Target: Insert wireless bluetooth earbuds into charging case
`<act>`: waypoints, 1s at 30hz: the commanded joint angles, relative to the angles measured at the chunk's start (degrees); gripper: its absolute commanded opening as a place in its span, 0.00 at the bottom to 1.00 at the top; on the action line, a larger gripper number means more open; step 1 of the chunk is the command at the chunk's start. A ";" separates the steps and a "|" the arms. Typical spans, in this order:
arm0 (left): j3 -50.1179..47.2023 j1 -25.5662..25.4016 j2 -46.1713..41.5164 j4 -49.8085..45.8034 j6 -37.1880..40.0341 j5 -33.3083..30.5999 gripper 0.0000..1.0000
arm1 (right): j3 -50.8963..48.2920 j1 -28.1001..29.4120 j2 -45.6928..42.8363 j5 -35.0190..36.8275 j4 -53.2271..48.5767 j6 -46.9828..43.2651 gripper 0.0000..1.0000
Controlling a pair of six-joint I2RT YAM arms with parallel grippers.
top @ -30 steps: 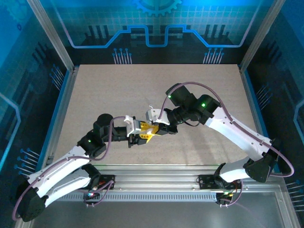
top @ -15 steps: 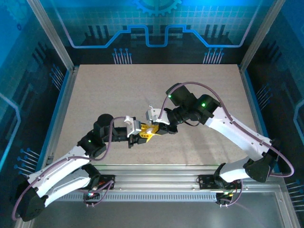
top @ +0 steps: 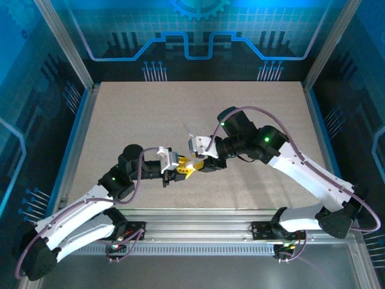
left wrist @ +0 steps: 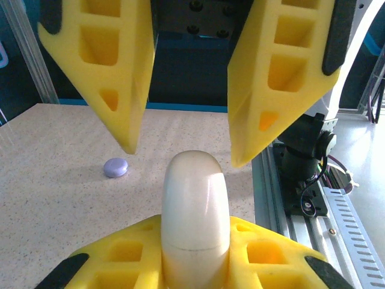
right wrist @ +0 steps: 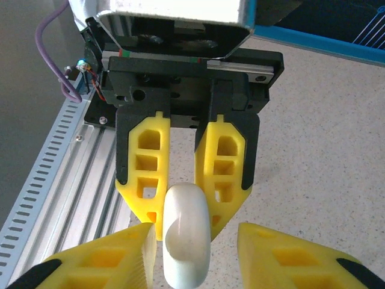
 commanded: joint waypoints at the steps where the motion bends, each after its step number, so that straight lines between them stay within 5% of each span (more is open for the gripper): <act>1: 0.78 -0.27 -0.51 1.45 -0.71 0.13 0.23 | -0.42 0.18 0.11 -0.52 0.78 0.84 0.42; 30: 0.70 -0.28 -1.30 1.66 -0.71 0.49 0.23 | -1.21 -4.32 -0.05 6.84 6.58 6.05 0.41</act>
